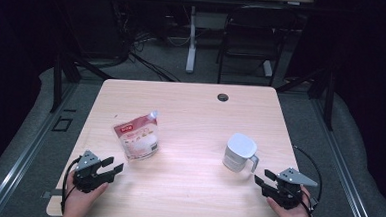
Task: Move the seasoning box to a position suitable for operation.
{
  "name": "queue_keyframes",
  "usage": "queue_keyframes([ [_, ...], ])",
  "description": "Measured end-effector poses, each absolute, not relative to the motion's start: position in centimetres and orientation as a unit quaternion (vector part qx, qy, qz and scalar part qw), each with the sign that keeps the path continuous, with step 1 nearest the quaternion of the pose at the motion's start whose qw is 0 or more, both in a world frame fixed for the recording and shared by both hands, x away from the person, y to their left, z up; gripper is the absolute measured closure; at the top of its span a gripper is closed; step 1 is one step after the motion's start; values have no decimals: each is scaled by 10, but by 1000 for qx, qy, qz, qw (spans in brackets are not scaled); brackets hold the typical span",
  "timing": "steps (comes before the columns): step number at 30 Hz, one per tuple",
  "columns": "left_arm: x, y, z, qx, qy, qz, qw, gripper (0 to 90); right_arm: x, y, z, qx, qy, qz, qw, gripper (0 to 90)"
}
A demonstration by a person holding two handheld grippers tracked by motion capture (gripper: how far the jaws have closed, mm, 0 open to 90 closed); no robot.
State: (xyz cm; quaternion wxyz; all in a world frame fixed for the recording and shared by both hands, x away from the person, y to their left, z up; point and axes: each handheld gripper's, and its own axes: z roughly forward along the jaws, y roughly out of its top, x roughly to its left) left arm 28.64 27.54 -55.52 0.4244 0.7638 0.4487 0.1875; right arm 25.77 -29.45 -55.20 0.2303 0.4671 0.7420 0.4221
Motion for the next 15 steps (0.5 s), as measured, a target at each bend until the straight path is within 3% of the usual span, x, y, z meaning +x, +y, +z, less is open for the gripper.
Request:
queue_keyframes([
  [15, 281, 277, -554, 762, 448, 193, 426, 488, 263, -276, -547, 450, 742, 427, 253, 504],
])
